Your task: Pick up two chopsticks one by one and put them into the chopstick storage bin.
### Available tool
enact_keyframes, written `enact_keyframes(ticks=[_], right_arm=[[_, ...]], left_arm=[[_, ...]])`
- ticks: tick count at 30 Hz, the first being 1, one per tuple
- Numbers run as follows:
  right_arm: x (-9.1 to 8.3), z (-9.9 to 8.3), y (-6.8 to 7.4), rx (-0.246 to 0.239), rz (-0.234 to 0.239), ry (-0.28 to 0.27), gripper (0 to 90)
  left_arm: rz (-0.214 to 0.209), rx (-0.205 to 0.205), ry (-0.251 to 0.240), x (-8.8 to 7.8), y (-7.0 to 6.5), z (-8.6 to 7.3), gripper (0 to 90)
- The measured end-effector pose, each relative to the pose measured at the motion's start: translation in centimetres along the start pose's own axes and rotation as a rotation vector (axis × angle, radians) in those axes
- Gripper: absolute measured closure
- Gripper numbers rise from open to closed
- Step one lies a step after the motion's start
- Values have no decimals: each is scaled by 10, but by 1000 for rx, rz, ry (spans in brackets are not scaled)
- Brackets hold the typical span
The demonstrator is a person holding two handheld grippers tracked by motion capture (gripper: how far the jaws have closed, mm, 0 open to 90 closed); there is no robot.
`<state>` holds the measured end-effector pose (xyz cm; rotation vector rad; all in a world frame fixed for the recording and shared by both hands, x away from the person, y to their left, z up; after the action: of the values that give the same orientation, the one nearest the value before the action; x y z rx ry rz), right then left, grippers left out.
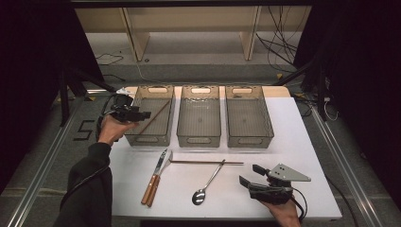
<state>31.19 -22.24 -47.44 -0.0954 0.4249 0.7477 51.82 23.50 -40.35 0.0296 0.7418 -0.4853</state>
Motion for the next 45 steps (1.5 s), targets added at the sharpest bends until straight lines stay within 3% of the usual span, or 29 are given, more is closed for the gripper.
enact_keyframes(ticks=[9,14,21,25,28,39,45], right_arm=[[0,0,1,-3,1,0,312],[1,0,1,-2,1,1,312],[0,0,2,-7,4,1,312],[0,0,2,-7,5,1,312],[0,0,2,-8,6,0,312],[0,0,2,-10,7,2,312],[0,0,2,-9,8,2,312]], left_arm=[[-99,21,-60,-18,-38,-11,265],[-162,76,-71,-23,-69,-21,241],[-227,184,-10,-10,-111,-32,235],[-266,269,54,2,-135,-39,240],[-291,306,82,9,-148,-44,243],[-336,373,151,32,-175,-60,254],[-349,426,217,43,-185,-67,263]])
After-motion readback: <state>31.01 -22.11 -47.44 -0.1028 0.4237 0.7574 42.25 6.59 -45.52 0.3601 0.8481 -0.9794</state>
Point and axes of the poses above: each handheld gripper's, and its own axes: x roughly forward along the jaws, z roughly out of its top, y roughly to its left, the point moved 2 cm from there along x, roughly forward along the jaws, and after that the axes turned 5 degrees about -x, right-handed, at the moved point
